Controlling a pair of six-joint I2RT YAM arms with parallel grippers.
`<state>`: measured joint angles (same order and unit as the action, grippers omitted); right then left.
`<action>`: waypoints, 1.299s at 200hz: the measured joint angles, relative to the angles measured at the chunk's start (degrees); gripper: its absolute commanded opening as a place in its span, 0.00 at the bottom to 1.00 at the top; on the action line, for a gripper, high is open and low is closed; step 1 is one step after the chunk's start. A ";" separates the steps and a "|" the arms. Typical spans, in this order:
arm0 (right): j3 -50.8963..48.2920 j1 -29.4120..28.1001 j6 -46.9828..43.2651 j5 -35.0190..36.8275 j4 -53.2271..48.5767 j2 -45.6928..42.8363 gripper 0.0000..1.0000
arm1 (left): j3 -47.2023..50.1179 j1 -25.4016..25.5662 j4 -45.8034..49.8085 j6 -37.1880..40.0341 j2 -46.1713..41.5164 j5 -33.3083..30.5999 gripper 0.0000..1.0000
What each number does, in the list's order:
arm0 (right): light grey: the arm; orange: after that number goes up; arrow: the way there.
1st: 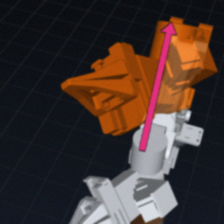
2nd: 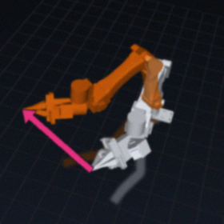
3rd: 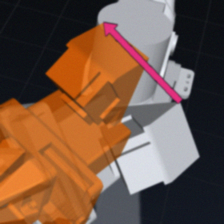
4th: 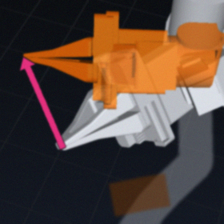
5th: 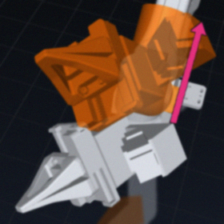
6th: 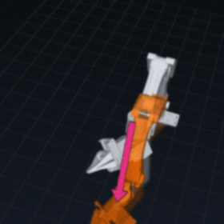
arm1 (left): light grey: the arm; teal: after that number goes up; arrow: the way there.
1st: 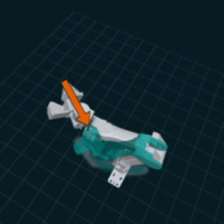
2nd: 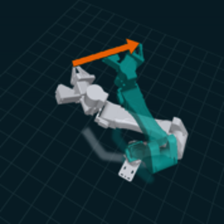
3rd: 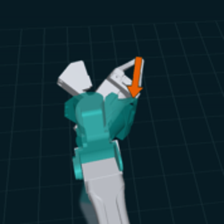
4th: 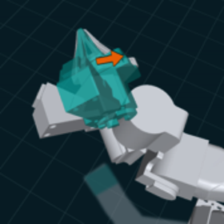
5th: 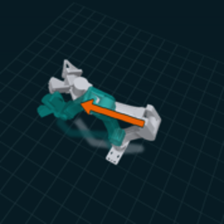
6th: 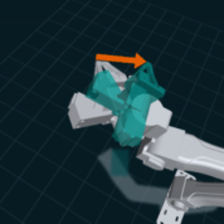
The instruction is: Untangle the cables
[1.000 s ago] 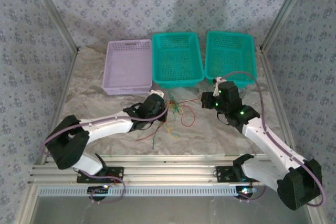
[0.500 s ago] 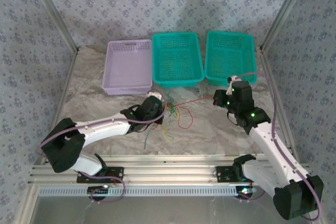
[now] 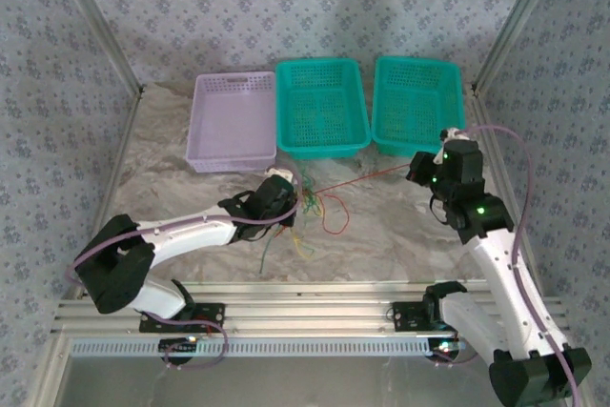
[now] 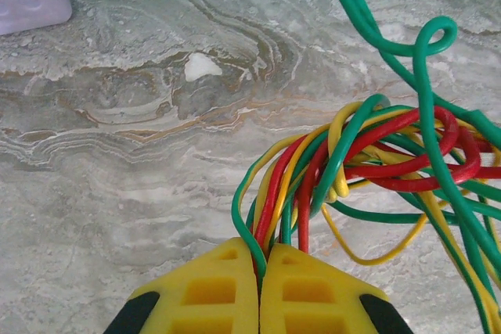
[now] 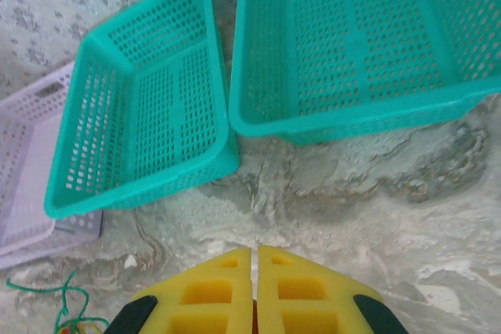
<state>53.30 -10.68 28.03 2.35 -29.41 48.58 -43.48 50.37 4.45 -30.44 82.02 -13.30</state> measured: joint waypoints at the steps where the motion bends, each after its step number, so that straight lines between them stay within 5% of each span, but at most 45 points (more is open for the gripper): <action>1: 0.09 0.00 -0.02 0.07 -0.09 -0.02 0.00 | 0.00 0.00 0.00 0.00 0.00 -0.02 0.00; 184: 26.51 2.73 -2.91 19.39 -7.19 -1.90 0.00 | 3.72 -1.31 5.11 -0.04 0.63 -4.04 0.00; 260: 34.23 2.62 -3.32 14.58 -8.66 3.76 0.00 | 3.85 -1.29 5.68 -0.20 0.68 -4.09 0.00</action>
<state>87.53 -8.05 24.71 16.93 -38.06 52.34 -39.64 49.08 10.13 -30.63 82.70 -17.39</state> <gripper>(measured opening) 0.065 0.048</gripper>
